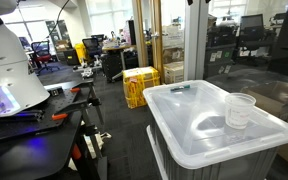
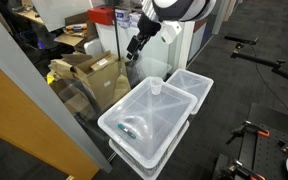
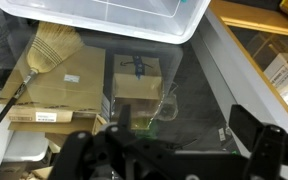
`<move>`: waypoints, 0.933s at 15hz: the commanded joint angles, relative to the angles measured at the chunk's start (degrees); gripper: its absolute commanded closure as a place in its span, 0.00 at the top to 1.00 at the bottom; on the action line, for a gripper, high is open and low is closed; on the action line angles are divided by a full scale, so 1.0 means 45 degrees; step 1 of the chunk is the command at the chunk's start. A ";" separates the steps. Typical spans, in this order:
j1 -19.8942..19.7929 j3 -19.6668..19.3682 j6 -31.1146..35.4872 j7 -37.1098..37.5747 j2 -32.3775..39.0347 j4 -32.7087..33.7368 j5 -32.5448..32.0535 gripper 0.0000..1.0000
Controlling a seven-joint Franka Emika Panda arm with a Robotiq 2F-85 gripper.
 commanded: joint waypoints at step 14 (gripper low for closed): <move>-0.0305 0.1359 0.0144 0.0168 0.0699 0.0076 0.0280 1.00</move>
